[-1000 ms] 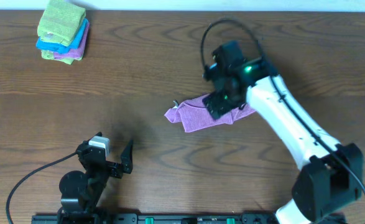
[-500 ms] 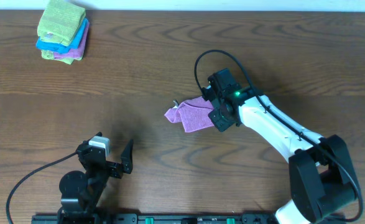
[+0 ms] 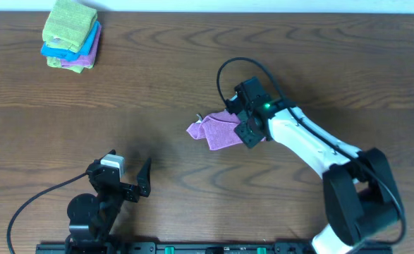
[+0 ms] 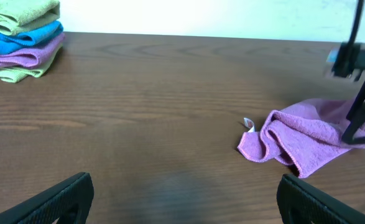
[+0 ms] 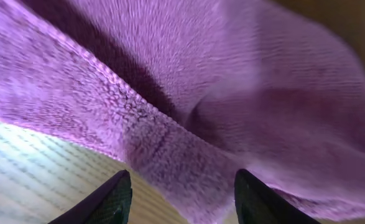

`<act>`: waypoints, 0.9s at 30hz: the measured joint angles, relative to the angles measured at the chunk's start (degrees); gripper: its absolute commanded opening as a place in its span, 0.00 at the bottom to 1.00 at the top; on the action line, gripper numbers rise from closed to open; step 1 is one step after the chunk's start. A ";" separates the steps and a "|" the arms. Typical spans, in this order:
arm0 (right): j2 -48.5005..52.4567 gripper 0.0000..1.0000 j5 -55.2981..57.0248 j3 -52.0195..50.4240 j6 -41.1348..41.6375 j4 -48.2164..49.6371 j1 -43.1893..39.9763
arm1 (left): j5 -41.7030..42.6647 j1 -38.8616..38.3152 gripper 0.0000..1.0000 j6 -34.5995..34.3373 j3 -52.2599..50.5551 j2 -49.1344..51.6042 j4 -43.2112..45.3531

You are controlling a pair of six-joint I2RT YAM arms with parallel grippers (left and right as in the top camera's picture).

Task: Fold the cloth
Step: 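Lower the pink cloth and drag it to spread flat on the table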

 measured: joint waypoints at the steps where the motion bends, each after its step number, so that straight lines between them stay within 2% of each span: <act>1: 0.83 0.39 0.00 0.00 -0.39 0.00 0.00 | 0.00 0.00 0.95 0.00 0.00 0.00 0.00; 4: 2.71 0.05 0.00 -0.22 -0.85 0.22 0.00 | 0.00 0.00 0.95 0.00 0.00 0.00 0.00; 5: 2.82 0.01 0.04 -0.31 -0.94 0.46 0.00 | 0.00 0.00 0.95 0.00 0.00 0.00 0.00; 12: 2.86 0.01 0.02 0.66 -0.55 1.14 0.00 | 0.00 0.00 0.95 0.00 0.00 0.00 0.00; 17: 2.86 0.01 0.02 5.86 -0.55 1.66 0.11 | 0.00 0.00 0.95 0.00 0.00 0.00 0.00; 21: 2.86 0.01 0.07 9.20 -1.07 8.52 0.11 | 0.00 0.00 0.95 0.00 0.00 0.00 -0.02; 22: 2.86 0.16 0.55 9.46 -1.60 11.30 0.04 | 0.00 0.00 0.95 0.00 0.00 0.00 0.00; 23: 2.89 0.83 2.32 9.51 -1.88 15.87 -0.13 | 0.00 0.00 0.95 0.00 0.00 0.00 0.02; 24: 2.97 0.99 4.44 9.53 -0.87 19.41 -0.39 | 0.00 0.00 0.95 0.00 0.00 0.00 0.02; 27: 3.74 0.99 13.86 10.01 4.22 33.38 -2.25 | 0.00 0.00 0.95 0.00 0.00 0.00 -0.02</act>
